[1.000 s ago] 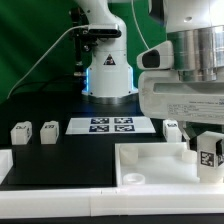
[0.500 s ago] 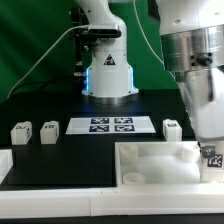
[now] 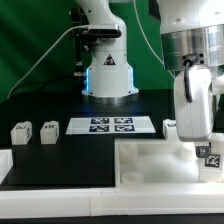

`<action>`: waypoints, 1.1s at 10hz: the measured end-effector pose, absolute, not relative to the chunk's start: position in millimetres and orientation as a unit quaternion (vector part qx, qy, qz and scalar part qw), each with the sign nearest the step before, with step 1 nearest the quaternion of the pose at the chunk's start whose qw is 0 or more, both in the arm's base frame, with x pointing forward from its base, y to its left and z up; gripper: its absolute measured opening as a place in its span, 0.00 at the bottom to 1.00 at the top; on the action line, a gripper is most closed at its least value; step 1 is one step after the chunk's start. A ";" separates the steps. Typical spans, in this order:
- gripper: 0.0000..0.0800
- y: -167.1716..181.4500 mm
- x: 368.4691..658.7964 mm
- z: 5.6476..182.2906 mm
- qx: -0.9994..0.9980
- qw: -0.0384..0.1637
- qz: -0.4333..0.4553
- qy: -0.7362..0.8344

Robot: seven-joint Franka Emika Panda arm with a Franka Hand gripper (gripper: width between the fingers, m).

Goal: Assemble one leg

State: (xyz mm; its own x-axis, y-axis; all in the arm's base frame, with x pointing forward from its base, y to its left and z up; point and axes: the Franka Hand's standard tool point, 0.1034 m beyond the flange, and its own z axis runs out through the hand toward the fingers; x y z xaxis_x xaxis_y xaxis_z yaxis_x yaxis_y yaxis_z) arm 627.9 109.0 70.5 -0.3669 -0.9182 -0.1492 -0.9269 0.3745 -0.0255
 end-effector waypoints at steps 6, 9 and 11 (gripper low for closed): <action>0.81 139.0 630.6 93.3 -0.613 0.087 0.025 0.785; 0.81 144.8 634.7 104.4 -0.620 0.096 0.022 0.778; 0.81 144.5 634.1 102.8 -0.621 0.095 0.022 0.778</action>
Offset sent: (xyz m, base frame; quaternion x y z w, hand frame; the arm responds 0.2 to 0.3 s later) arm -0.0071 0.0218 0.0192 -0.0011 -0.0218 -0.0679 0.9975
